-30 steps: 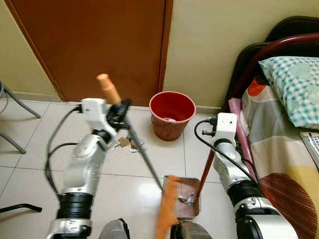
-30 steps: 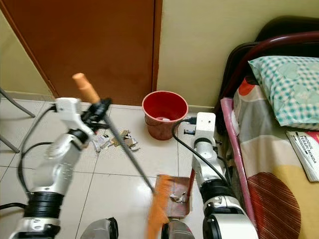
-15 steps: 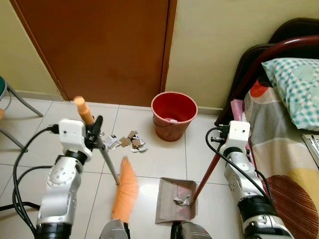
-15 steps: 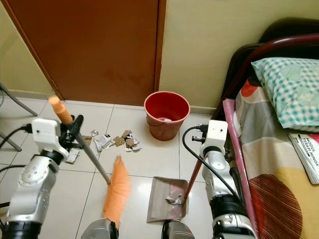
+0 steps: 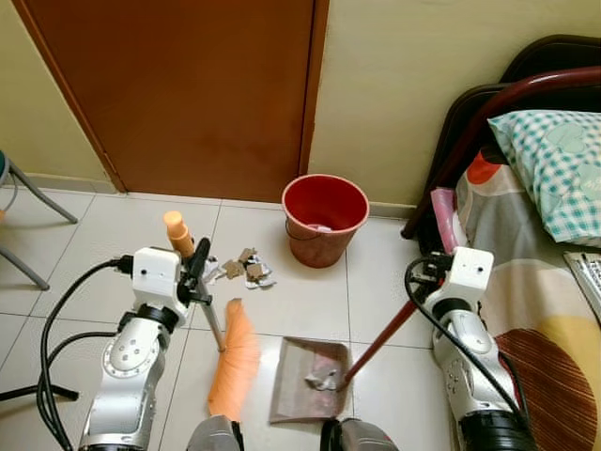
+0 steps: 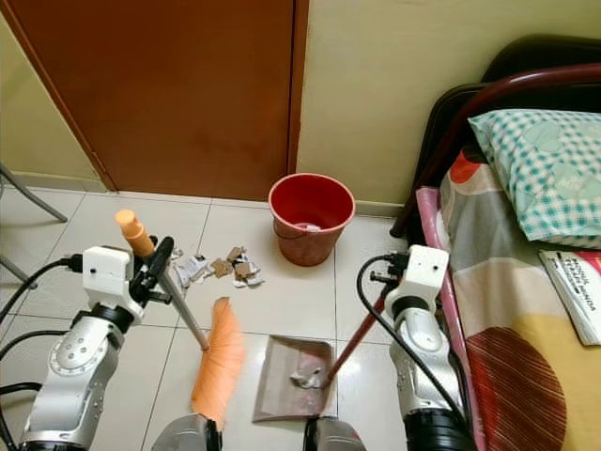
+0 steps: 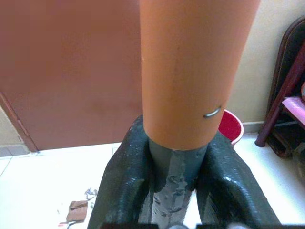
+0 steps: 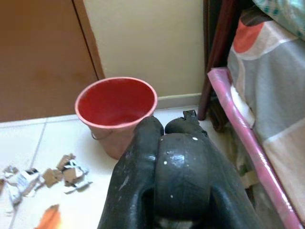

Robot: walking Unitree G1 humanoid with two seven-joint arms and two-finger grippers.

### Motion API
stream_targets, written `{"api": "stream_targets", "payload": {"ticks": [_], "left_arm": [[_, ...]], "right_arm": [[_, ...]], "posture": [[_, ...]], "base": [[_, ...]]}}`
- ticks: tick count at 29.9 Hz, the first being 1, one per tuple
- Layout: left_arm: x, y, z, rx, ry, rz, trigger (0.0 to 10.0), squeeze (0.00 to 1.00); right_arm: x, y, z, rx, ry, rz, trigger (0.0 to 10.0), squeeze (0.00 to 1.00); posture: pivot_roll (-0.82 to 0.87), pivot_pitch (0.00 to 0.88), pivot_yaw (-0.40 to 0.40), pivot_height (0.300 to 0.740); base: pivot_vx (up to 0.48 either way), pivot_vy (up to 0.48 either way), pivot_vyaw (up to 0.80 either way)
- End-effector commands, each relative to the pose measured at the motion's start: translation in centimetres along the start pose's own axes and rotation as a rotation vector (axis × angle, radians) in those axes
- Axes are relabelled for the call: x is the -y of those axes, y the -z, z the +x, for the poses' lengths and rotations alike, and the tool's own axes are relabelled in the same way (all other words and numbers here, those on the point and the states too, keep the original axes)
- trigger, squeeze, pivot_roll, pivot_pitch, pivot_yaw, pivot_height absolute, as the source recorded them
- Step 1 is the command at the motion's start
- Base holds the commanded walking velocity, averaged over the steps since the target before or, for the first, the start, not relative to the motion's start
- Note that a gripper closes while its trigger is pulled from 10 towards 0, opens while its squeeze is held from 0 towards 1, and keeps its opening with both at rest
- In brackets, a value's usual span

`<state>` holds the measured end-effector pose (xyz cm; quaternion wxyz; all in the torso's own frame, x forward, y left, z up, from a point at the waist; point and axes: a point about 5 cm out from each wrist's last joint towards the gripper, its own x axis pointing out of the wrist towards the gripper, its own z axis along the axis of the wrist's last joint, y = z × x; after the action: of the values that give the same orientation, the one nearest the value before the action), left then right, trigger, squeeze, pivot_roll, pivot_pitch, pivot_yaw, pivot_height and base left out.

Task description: Sweep floor

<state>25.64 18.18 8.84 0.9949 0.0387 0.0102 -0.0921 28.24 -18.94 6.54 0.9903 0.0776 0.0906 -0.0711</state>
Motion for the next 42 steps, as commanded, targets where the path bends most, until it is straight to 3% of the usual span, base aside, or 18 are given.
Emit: {"api": "stream_targets", "payload": {"ticks": [1,13,42], "left_arm": [[0.4,1.1,-0.4,-0.056,0.008,-0.011,10.0,0.00],[-0.4,-0.8,0.4,0.025,-0.029,0.075,10.0,0.00],[-1.2,-1.9,0.8,0.065,-0.094,0.141,10.0,0.00]], "right_arm": [[0.4,-0.9,-0.1,0.043,0.007,0.012,10.0,0.00],[0.1,-1.6,0.3,0.059,-0.008,0.001,10.0,0.00],[0.0,-1.6,0.5,0.071,0.006,-0.032,10.0,0.00]], "posture": [[0.02,0.074,-0.050,0.740],[0.02,0.081,-0.046,0.740],[0.01,0.087,-0.046,0.740]], "base": [[0.270,0.000,0.00],[0.305,0.000,0.00],[0.338,0.000,0.00]]}}
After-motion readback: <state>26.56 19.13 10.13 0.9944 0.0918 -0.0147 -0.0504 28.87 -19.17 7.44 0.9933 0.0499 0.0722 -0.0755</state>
